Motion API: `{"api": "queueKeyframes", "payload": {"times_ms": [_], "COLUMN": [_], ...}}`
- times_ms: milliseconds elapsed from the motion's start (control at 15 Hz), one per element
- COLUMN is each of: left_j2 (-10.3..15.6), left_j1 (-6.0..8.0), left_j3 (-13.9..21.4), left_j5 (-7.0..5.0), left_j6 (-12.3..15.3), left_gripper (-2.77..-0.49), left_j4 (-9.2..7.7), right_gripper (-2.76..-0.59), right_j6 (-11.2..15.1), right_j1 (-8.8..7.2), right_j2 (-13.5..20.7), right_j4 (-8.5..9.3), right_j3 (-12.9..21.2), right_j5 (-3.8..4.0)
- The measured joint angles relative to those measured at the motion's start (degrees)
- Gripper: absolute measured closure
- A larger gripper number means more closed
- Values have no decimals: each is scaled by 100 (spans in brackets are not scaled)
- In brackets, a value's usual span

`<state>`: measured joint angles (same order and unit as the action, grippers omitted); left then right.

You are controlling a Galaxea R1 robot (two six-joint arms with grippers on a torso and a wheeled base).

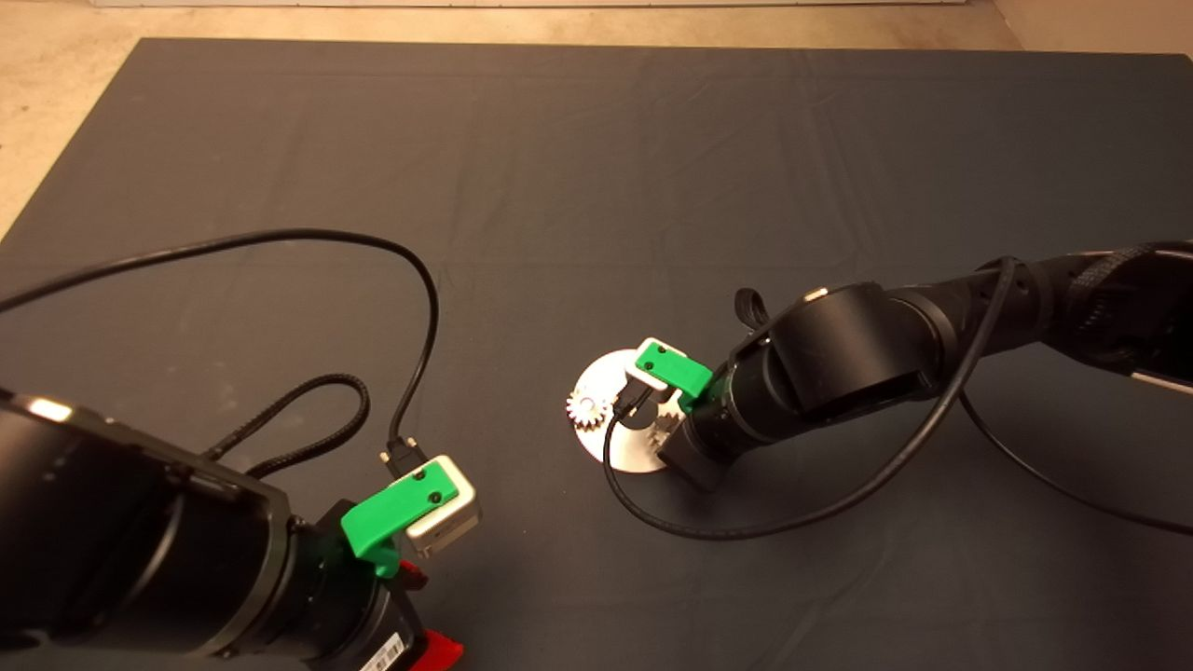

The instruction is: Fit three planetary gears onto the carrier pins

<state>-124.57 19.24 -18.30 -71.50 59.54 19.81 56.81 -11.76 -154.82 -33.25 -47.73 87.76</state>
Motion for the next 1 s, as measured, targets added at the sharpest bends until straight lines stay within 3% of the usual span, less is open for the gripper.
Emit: {"api": "queueKeyframes", "payload": {"times_ms": [1000], "left_j2": [-2], "left_j1": [0], "left_j3": [-2], "left_j5": [0], "left_j6": [-1], "left_gripper": [-133], "left_j4": [11], "right_gripper": [-89], "right_j6": [-2], "right_j1": [-18], "right_j2": [2], "right_j4": [12], "right_j3": [-12], "right_j5": [-10]}}
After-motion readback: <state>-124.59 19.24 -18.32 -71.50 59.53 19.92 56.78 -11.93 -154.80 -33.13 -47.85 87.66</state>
